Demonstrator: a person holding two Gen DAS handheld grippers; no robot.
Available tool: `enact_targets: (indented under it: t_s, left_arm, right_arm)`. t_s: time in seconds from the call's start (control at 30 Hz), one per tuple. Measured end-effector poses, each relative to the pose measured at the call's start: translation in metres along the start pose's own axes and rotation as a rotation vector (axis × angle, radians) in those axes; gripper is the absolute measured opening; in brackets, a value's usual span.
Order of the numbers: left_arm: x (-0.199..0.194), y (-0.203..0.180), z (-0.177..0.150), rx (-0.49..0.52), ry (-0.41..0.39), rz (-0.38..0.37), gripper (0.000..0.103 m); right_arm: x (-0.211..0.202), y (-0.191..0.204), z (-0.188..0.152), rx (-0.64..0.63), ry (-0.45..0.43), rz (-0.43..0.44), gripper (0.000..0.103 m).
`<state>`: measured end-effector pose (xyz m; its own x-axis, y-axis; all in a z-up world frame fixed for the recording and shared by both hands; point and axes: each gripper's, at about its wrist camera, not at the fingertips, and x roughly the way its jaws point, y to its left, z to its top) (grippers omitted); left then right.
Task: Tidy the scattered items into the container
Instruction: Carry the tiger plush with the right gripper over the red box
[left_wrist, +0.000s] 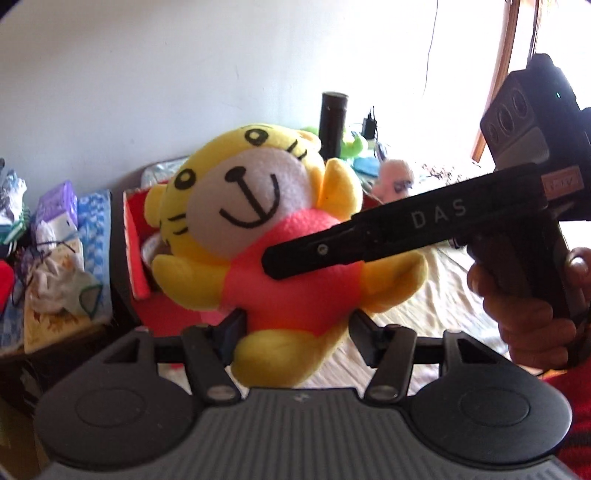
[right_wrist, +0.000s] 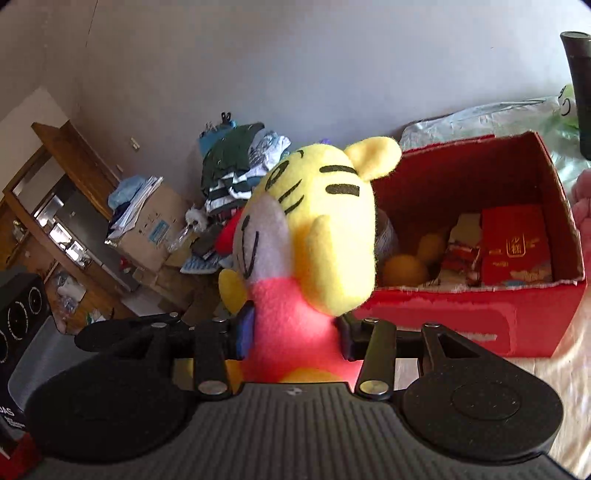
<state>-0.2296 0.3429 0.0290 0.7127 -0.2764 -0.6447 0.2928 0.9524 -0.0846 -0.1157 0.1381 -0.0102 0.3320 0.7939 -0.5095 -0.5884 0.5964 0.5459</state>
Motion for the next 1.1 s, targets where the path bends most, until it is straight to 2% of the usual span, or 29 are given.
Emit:
enact_targets:
  t_s: [0.2, 0.37, 0.5, 0.8, 0.9, 0.93, 1.0, 1.1]
  left_arm:
    - [0.021, 0.022, 0.032, -0.001, -0.045, 0.063, 0.061]
    - [0.052, 0.049, 0.05, -0.045, -0.03, 0.085, 0.061]
    - [0.08, 0.068, 0.049, -0.102, 0.031, 0.101, 0.061]
    - [0.099, 0.076, 0.034, -0.121, 0.13, 0.174, 0.06]
    - [0.094, 0.072, 0.03, -0.103, 0.121, 0.185, 0.059]
    - [0.091, 0.073, 0.03, -0.103, 0.116, 0.173, 0.055]
    - [0.088, 0.073, 0.033, -0.112, 0.098, 0.14, 0.052]
    - [0.095, 0.072, 0.037, -0.115, 0.099, 0.138, 0.054]
  right_arm:
    - [0.026, -0.01, 0.032, 0.038, -0.081, -0.032, 0.047]
    - [0.057, -0.025, 0.05, 0.054, -0.111, -0.081, 0.047]
    - [0.086, -0.041, 0.056, 0.055, -0.063, -0.109, 0.047]
    - [0.117, -0.059, 0.053, 0.135, 0.053, -0.047, 0.047]
    - [0.124, -0.06, 0.053, 0.139, 0.106, -0.024, 0.047]
    - [0.129, -0.059, 0.053, 0.127, 0.132, -0.029, 0.047]
    - [0.14, -0.059, 0.052, 0.122, 0.191, -0.051, 0.047]
    - [0.141, -0.055, 0.053, 0.096, 0.2, -0.057, 0.049]
